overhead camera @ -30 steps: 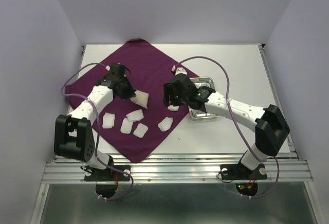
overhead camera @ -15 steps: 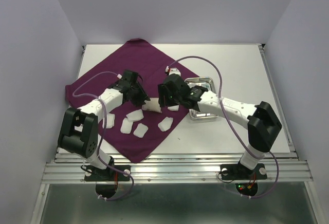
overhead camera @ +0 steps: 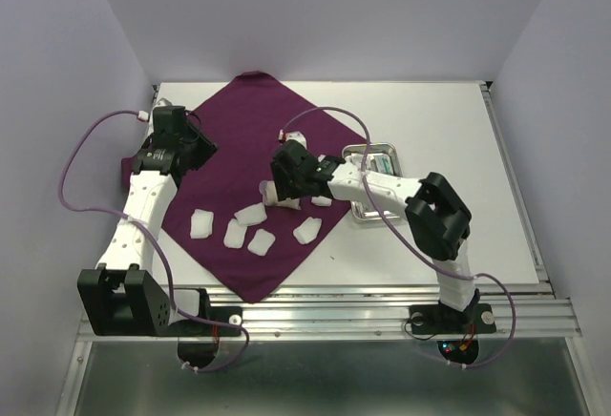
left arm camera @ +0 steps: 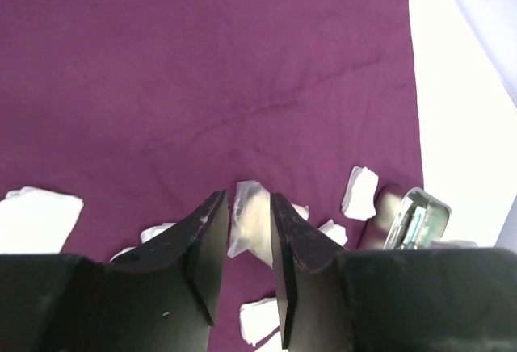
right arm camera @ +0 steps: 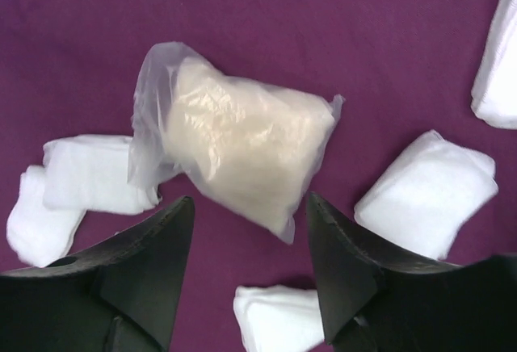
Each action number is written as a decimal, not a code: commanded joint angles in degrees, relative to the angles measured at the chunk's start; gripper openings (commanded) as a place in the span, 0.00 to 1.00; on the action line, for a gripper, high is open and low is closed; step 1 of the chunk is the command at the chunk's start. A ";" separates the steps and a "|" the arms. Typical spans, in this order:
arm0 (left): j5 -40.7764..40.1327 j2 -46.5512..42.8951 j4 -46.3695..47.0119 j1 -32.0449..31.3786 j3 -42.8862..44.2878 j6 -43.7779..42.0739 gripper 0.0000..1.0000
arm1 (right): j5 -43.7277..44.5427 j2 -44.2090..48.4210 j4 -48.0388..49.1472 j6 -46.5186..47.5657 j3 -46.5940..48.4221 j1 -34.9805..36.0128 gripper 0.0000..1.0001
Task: Prepare the surgical pack
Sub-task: Pick up the medical item from the surgical kit, then place the medical item in the container, then adjust the medical item in the surgical kit.
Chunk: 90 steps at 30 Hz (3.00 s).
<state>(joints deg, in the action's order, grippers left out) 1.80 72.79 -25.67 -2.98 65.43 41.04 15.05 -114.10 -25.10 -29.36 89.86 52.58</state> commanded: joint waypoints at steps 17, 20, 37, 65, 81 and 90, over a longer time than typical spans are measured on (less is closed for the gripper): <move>3.99 -4.33 -4.03 0.79 1.45 -5.00 0.18 | 7.88 2.73 1.72 9.22 3.83 0.33 0.01; 4.09 -4.42 -4.91 0.79 1.81 -5.88 0.17 | 9.12 5.02 2.16 13.52 3.65 0.33 0.01; 5.05 -3.54 -4.74 0.79 -0.92 -8.69 0.16 | 4.99 16.37 0.41 21.63 -8.65 -19.34 0.01; 5.32 -2.74 -4.30 0.79 -1.97 -9.48 0.16 | -1.16 9.07 -3.38 23.30 -7.07 -29.64 0.52; 5.32 -2.66 -4.12 0.79 -2.50 -9.31 0.15 | 2.44 11.64 1.63 17.68 -9.98 -29.64 0.29; 5.58 -3.45 -4.47 0.79 -2.76 -9.31 0.15 | 0.34 3.02 3.56 17.41 -6.63 -29.64 0.07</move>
<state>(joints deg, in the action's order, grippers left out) 7.09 70.32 -30.85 -2.17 63.33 32.82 15.88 -108.90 -24.73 -11.40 81.08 22.92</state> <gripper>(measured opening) 0.156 0.083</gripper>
